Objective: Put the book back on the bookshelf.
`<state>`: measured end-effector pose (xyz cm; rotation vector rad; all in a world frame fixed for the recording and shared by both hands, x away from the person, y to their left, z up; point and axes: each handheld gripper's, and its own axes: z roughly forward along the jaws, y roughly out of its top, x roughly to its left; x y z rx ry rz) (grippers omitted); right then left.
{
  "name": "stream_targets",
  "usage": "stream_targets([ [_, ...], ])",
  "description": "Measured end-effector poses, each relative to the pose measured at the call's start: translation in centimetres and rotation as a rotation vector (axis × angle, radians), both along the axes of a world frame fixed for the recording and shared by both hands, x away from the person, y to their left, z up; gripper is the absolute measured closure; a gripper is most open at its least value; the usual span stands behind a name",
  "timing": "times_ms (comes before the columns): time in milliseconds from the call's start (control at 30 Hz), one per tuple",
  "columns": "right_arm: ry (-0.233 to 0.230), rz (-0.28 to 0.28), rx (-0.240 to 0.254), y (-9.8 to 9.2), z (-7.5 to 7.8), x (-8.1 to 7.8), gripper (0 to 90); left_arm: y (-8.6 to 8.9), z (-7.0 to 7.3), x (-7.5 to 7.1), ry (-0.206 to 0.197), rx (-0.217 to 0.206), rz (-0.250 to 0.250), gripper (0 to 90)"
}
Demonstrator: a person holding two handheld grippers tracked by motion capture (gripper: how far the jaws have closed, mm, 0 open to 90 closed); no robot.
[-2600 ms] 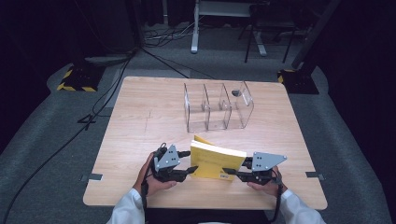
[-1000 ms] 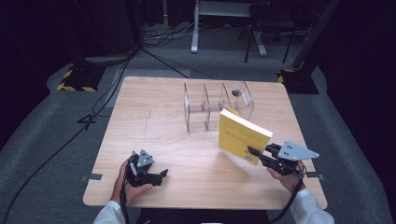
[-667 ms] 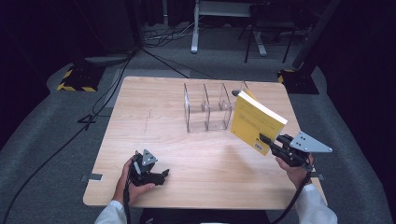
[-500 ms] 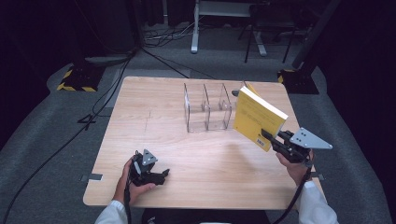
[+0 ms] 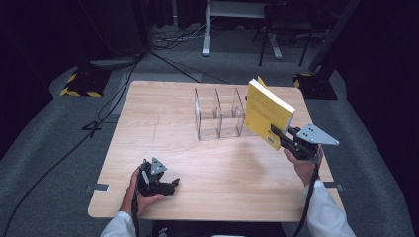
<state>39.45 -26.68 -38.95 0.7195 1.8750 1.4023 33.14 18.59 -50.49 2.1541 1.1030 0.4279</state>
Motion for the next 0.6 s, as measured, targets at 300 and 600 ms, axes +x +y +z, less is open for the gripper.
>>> stream_targets([
  [300, 0.008, -0.054, 0.026, 0.7, 0.1, 1.5, 76.3, 0.0, 0.0, 0.0, 0.002, -0.002, 0.001, 14.9],
  [600, 0.01, -0.113, 0.03, 1.7, 0.2, 2.8, 76.3, 0.0, 0.0, 0.0, 0.003, -0.003, 0.001, 14.9],
])
